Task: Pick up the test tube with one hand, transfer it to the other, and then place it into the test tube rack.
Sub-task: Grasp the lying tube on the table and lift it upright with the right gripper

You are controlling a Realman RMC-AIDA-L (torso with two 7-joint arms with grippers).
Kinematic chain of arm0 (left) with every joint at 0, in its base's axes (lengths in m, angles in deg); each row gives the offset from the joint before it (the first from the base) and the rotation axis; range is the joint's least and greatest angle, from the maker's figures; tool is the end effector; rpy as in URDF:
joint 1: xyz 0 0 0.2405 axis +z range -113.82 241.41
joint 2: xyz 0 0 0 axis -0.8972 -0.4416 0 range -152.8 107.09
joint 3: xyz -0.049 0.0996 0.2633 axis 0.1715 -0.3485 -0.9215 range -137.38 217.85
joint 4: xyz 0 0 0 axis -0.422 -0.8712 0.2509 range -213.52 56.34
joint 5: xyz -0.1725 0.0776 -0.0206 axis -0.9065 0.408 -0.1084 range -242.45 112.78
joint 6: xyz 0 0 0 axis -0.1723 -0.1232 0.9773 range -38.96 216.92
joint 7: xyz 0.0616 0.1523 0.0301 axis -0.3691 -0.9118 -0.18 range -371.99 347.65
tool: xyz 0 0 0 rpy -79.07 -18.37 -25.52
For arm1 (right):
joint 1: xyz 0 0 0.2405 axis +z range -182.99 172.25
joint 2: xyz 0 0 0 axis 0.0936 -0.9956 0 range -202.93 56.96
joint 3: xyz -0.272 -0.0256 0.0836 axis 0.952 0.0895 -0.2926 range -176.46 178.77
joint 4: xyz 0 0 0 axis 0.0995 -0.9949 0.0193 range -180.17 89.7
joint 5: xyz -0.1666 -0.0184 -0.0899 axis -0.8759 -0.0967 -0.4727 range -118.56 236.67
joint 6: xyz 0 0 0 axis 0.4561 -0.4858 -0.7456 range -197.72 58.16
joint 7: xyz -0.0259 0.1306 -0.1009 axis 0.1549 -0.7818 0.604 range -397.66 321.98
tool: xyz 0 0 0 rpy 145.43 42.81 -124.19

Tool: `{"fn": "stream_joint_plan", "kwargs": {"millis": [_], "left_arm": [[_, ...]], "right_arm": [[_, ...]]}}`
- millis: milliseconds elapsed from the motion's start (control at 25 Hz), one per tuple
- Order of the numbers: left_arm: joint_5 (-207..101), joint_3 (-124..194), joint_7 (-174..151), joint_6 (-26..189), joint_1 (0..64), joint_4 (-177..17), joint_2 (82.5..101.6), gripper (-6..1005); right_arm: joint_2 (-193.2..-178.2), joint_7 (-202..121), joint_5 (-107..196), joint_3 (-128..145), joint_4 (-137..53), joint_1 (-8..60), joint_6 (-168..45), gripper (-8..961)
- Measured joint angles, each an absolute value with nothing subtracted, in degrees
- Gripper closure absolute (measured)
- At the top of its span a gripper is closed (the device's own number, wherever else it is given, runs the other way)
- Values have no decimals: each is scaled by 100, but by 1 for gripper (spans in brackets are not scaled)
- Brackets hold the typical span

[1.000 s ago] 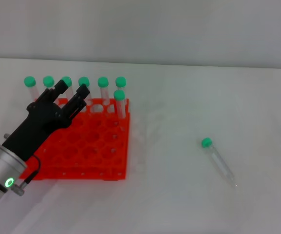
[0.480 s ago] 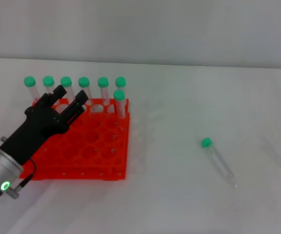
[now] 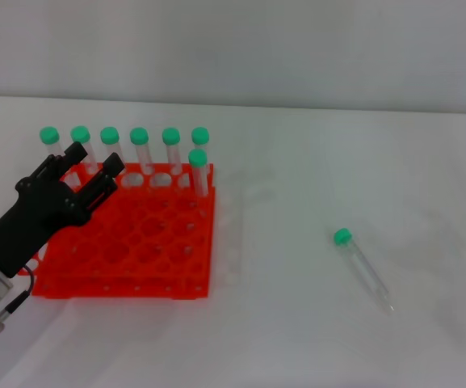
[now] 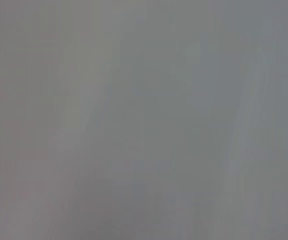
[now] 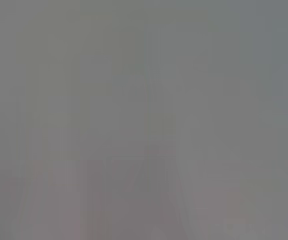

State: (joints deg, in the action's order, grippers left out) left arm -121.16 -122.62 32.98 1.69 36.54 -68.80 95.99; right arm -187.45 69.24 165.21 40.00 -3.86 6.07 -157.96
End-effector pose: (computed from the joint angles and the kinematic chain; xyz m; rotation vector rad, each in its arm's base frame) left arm -0.3123 0.3292 -0.0114 -1.9286 -0.6468 -1.0726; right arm 0.3242 0.2980 0.0989 -1.9789 0.5578 1.0801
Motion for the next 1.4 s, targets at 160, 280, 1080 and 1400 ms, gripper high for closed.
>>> {"fn": "stream_joint_plan", "kwargs": {"millis": [160, 280, 1080, 1400], "left_arm": [[-12139, -12262, 3321, 63, 3654, -6808, 9594, 270], [-12146, -12249, 3434, -42, 3637, -6664, 9590, 270], [-12171, -12241, 3404, -1, 3717, -6638, 9606, 269], [-12169, -12254, 3368, 23, 3708, -6638, 9599, 269]], "right_arm": [[-18751, 5215, 15566, 4121, 1100, 659, -15767, 146], [-18753, 4152, 14963, 4326, 2120, 738, -15764, 148], [-18803, -1591, 9032, 8421, 6211, 1629, -15870, 165], [-18846, -2037, 8779, 9303, 5059, 2157, -15559, 171]]}}
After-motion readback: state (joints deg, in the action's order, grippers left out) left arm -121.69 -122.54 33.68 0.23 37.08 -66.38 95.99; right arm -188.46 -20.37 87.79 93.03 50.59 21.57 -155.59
